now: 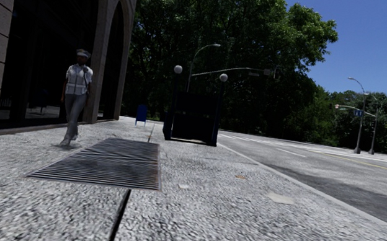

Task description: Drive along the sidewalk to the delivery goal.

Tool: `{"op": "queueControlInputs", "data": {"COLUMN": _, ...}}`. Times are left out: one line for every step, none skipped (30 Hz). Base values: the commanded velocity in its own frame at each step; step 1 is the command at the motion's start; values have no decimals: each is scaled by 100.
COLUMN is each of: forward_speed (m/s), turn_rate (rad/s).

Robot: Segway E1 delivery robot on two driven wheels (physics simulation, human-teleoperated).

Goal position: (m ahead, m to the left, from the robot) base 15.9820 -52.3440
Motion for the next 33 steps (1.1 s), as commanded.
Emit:
{"op": "queueControlInputs", "data": {"forward_speed": 134, "turn_rate": 0}}
{"op": "queueControlInputs", "data": {"forward_speed": 134, "turn_rate": 0}}
{"op": "queueControlInputs", "data": {"forward_speed": 134, "turn_rate": 0}}
{"op": "queueControlInputs", "data": {"forward_speed": 134, "turn_rate": 0}}
{"op": "queueControlInputs", "data": {"forward_speed": 134, "turn_rate": 0}}
{"op": "queueControlInputs", "data": {"forward_speed": 134, "turn_rate": 0}}
{"op": "queueControlInputs", "data": {"forward_speed": 134, "turn_rate": 0}}
{"op": "queueControlInputs", "data": {"forward_speed": 134, "turn_rate": 0}}
{"op": "queueControlInputs", "data": {"forward_speed": 134, "turn_rate": 0}}
{"op": "queueControlInputs", "data": {"forward_speed": 134, "turn_rate": 0}}
{"op": "queueControlInputs", "data": {"forward_speed": 134, "turn_rate": 0}}
{"op": "queueControlInputs", "data": {"forward_speed": 134, "turn_rate": 0}}
{"op": "queueControlInputs", "data": {"forward_speed": 134, "turn_rate": 0}}
{"op": "queueControlInputs", "data": {"forward_speed": 134, "turn_rate": 0}}
{"op": "queueControlInputs", "data": {"forward_speed": 134, "turn_rate": 0}}
{"op": "queueControlInputs", "data": {"forward_speed": 134, "turn_rate": 0}}
{"op": "queueControlInputs", "data": {"forward_speed": 134, "turn_rate": 0}}
{"op": "queueControlInputs", "data": {"forward_speed": 134, "turn_rate": 0}}
{"op": "queueControlInputs", "data": {"forward_speed": 134, "turn_rate": 0}}
{"op": "queueControlInputs", "data": {"forward_speed": 134, "turn_rate": 0}}
{"op": "queueControlInputs", "data": {"forward_speed": 134, "turn_rate": 0}}
{"op": "queueControlInputs", "data": {"forward_speed": 134, "turn_rate": 0}}
{"op": "queueControlInputs", "data": {"forward_speed": 134, "turn_rate": 0}}
{"op": "queueControlInputs", "data": {"forward_speed": 134, "turn_rate": 0}}
{"op": "queueControlInputs", "data": {"forward_speed": 134, "turn_rate": 0}}
{"op": "queueControlInputs", "data": {"forward_speed": 134, "turn_rate": 0}}
{"op": "queueControlInputs", "data": {"forward_speed": 134, "turn_rate": 0}}
{"op": "queueControlInputs", "data": {"forward_speed": 134, "turn_rate": 0}}
{"op": "queueControlInputs", "data": {"forward_speed": 134, "turn_rate": 0}}
{"op": "queueControlInputs", "data": {"forward_speed": 134, "turn_rate": 0}}
{"op": "queueControlInputs", "data": {"forward_speed": 134, "turn_rate": 0}}
{"op": "queueControlInputs", "data": {"forward_speed": 134, "turn_rate": 0}}
{"op": "queueControlInputs", "data": {"forward_speed": 134, "turn_rate": 5}}
